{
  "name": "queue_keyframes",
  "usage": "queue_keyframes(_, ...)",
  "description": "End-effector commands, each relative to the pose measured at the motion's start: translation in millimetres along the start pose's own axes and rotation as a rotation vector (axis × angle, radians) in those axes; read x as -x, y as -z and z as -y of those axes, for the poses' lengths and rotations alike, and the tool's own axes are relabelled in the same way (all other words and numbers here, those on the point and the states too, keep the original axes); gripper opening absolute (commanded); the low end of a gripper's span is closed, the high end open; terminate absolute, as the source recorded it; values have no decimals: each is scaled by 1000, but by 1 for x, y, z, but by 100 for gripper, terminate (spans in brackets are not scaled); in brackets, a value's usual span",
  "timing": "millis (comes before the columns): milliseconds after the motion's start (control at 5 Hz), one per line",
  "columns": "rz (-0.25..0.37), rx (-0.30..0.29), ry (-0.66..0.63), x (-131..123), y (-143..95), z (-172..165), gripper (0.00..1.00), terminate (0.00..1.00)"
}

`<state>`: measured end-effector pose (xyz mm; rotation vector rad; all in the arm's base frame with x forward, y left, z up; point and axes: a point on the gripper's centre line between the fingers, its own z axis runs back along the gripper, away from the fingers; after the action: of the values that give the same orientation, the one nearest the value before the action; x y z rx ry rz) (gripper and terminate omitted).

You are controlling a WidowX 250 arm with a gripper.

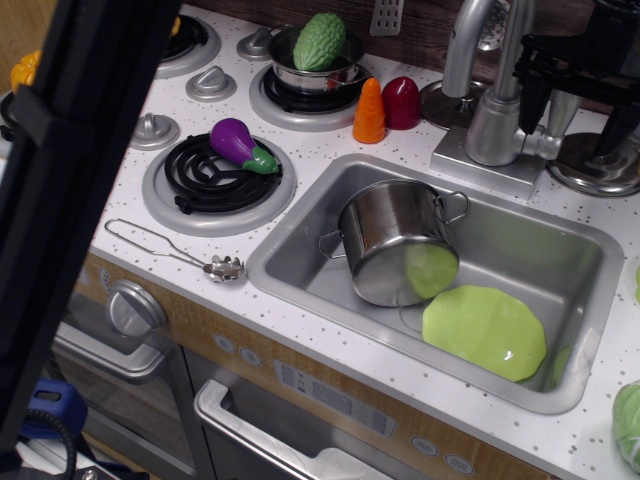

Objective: Turn lever vertical to front

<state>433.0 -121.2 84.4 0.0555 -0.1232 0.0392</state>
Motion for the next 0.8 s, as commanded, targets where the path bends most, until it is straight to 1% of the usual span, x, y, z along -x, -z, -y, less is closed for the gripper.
queue_keyframes(0, 0, 0, 0, 0, 0, 0, 100, 0)
queue_keyframes(200, 70, -42, -3, -8, -18, 6, 100, 0)
queue_keyframes(400, 185, -82, 1, -16, -33, 8, 100, 0)
queue_keyframes(600, 266, -98, 4, -23, -45, 10, 100, 0)
